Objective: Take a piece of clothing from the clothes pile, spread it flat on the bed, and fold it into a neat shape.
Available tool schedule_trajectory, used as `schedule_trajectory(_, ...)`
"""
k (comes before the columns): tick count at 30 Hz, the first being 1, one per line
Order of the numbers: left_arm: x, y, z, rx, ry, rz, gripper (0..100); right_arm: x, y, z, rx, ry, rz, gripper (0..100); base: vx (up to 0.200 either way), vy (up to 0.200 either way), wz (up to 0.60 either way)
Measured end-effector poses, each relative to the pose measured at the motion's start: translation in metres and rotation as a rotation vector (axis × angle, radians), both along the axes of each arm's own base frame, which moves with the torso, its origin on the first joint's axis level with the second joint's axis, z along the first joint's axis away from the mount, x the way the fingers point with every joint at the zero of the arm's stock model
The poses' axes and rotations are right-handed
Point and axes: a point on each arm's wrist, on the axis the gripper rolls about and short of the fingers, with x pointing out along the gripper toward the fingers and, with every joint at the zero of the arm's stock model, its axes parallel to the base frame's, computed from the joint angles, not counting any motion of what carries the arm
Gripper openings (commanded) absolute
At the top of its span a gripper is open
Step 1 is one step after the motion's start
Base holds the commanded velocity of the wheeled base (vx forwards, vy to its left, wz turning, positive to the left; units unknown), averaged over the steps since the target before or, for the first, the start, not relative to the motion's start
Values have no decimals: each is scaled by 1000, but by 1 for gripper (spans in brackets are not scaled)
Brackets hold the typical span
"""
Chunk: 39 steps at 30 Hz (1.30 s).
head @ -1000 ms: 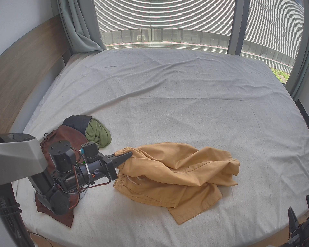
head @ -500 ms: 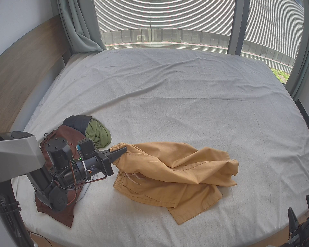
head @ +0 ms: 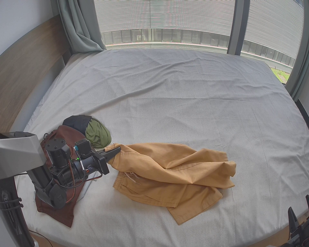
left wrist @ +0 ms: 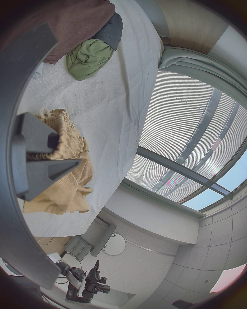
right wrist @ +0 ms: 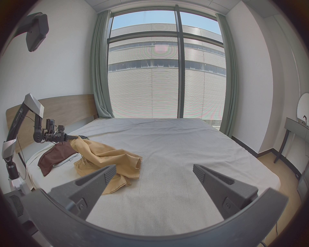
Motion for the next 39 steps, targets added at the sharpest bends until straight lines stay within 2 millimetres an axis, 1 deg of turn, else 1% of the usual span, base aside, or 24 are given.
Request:
schedule_trajectory(11,9,8,-6,6,1,32,0,0,0,0,-4,0,3,100,0,0,0)
schedule_trajectory(22,10,9,-8,11,2,33,0,0,0,3,-19,-22,1,100,0,0,0)
schedule_trajectory(24,10,9,-8,14,0,33,0,-2,0,11,-22,-58,2,100,0,0,0)
schedule_trajectory(27,10,8,-8,17,-5,32,0,-7,0,32,-25,-124,5,100,0,0,0)
schedule_trajectory(30,10,8,-8,20,-8,32,0,-7,0,48,-27,-136,11,100,0,0,0)
schedule_trajectory(34,10,8,-7,22,-12,31,0,1,1,62,-27,-97,36,100,0,0,0)
schedule_trajectory(39,8,9,-8,38,-18,29,0,17,1,81,-17,-30,71,100,0,0,0)
